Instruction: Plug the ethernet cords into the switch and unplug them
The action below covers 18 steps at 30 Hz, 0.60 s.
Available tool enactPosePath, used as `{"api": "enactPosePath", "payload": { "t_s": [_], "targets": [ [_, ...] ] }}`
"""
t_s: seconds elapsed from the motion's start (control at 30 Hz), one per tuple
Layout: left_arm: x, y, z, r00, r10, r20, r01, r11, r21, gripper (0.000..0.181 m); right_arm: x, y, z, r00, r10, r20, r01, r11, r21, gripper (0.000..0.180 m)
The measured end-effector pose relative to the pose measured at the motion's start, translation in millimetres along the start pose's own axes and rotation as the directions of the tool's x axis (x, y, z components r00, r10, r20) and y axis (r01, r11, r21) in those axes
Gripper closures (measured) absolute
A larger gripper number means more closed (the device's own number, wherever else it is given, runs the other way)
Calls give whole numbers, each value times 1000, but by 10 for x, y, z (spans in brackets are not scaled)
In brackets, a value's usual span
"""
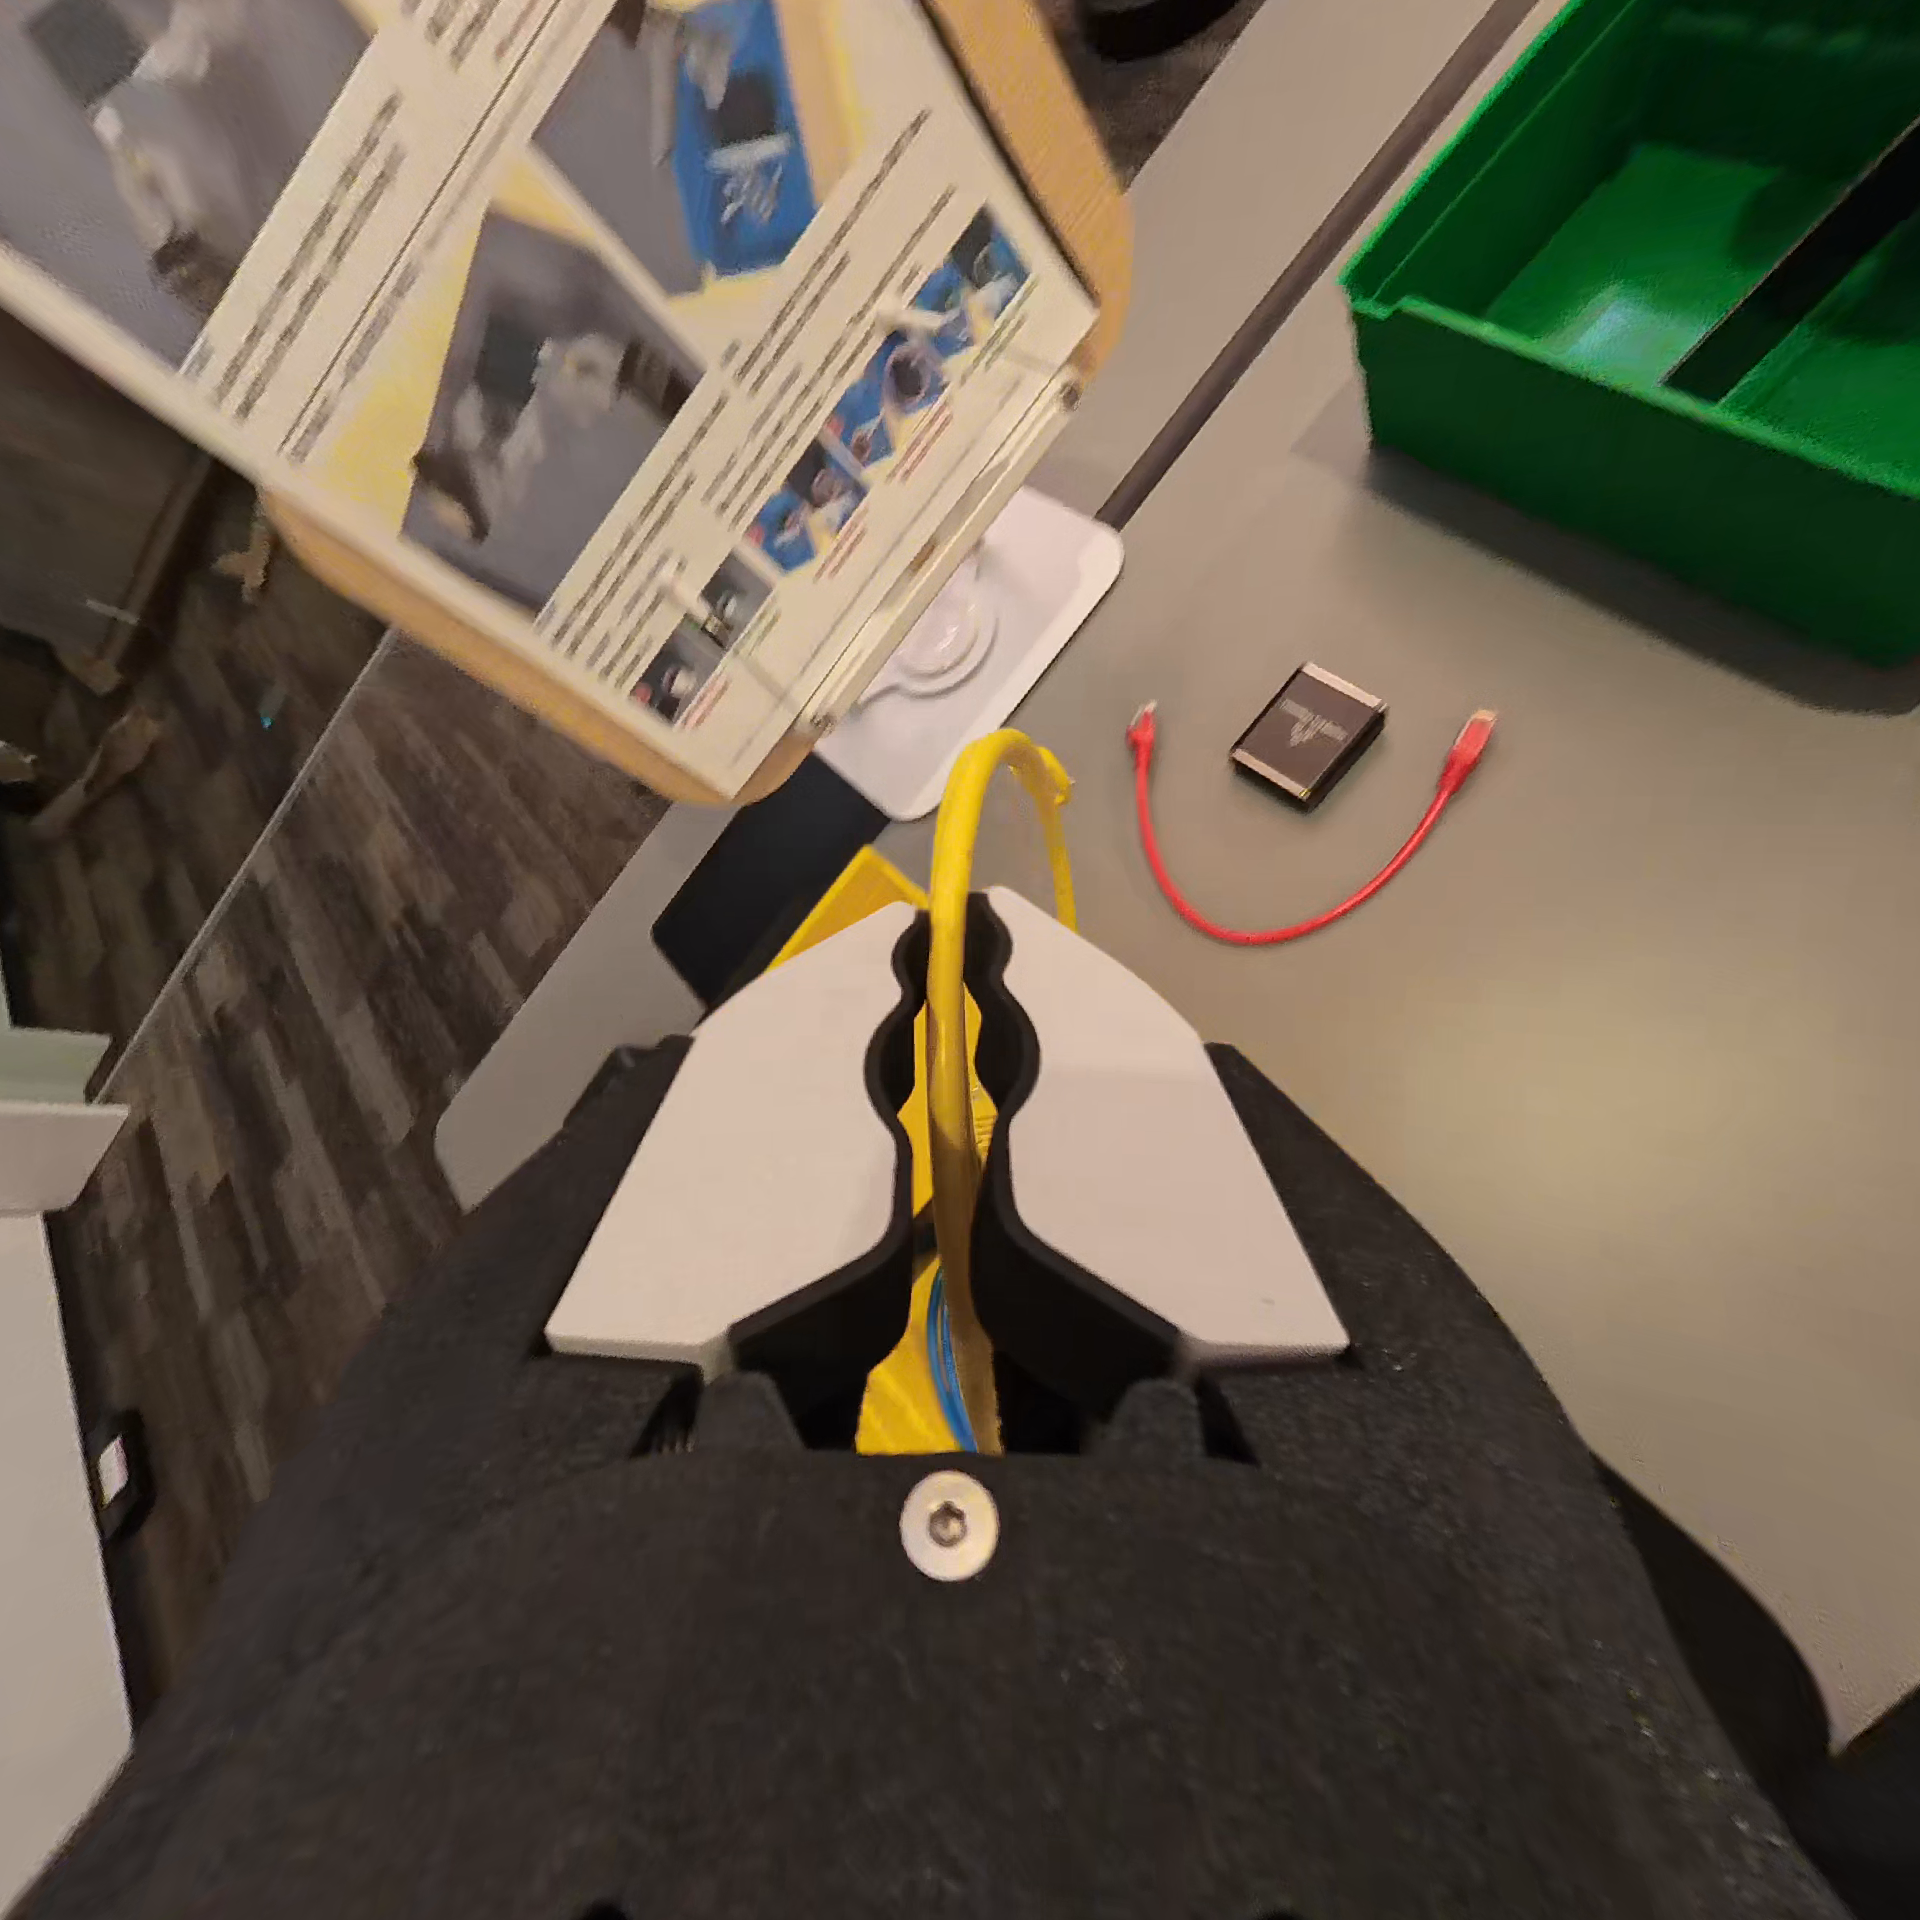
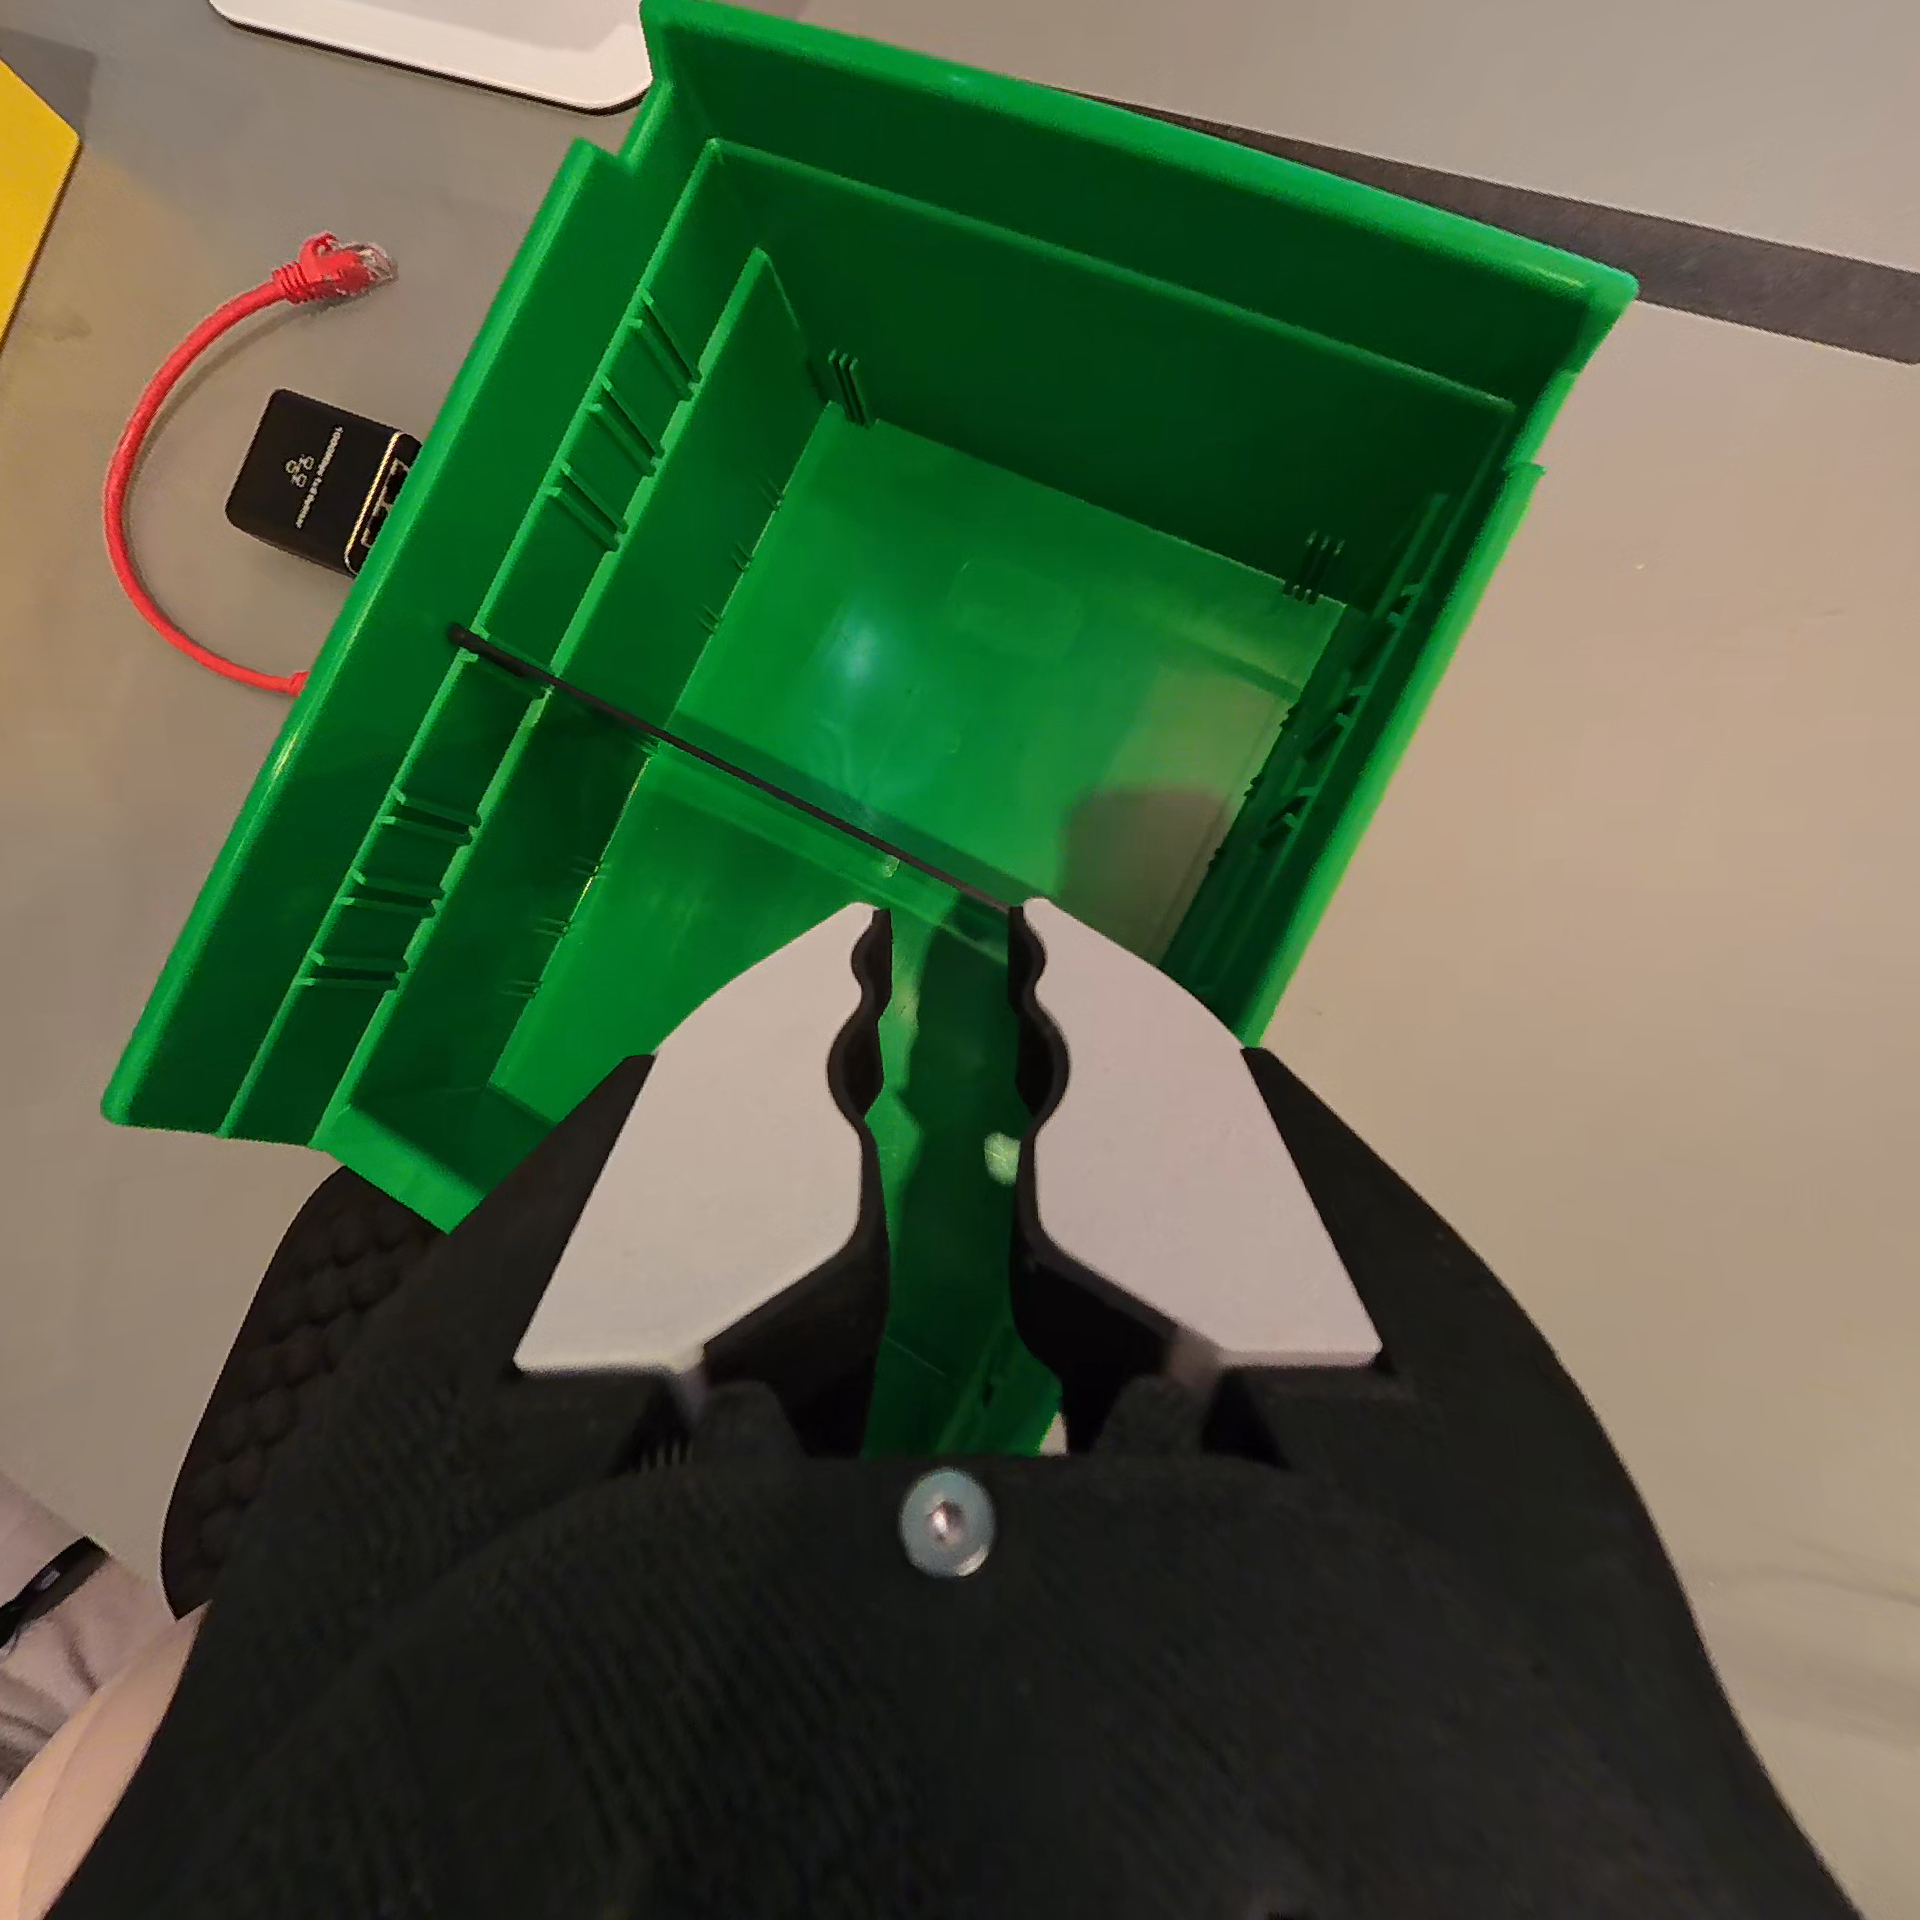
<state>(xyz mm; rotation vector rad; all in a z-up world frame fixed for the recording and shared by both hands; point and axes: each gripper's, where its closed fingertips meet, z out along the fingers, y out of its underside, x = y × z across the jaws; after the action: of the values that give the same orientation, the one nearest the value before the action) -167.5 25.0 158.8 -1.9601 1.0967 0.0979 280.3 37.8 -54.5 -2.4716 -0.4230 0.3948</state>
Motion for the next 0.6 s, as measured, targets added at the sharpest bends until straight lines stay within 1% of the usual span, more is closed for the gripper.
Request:
{"api": "enactPosePath", "payload": {
  "t_s": [0.17,0.23,0.33,0.4,0.47,0.53,0.6],
  "targets": [
    [275,-469,490,994,7,-112,-5,1000,15,175,-8,-3,9,1000,-5,6,5,1000,-1,157],
    [340,-550,735,991,1,-130,-1,1000,5,175,-18,-7,15,1000,-9,10,9,1000,-1,157],
    [427,-566,1147,991,-1,-137,-3,1000,-28,175,-30,-17,19,1000,-17,16,17,1000,1,157],
    [467,-541,1417,995,16,-102,-21,999,-49,175,-38,-30,19,1000,-19,20,19,1000,5,157],
    [505,-499,1665,998,57,-27,-59,996,-69,175,-44,-33,20,999,-23,22,23,1000,6,157],
    [620,-427,1884,990,132,43,-128,987,-97,175,-50,-30,22,999,-30,24,30,1000,5,157],
    [810,-317,2062,972,221,84,-208,968,-144,175,-52,-27,23,999,-35,25,35,999,5,157]
  ]
}}
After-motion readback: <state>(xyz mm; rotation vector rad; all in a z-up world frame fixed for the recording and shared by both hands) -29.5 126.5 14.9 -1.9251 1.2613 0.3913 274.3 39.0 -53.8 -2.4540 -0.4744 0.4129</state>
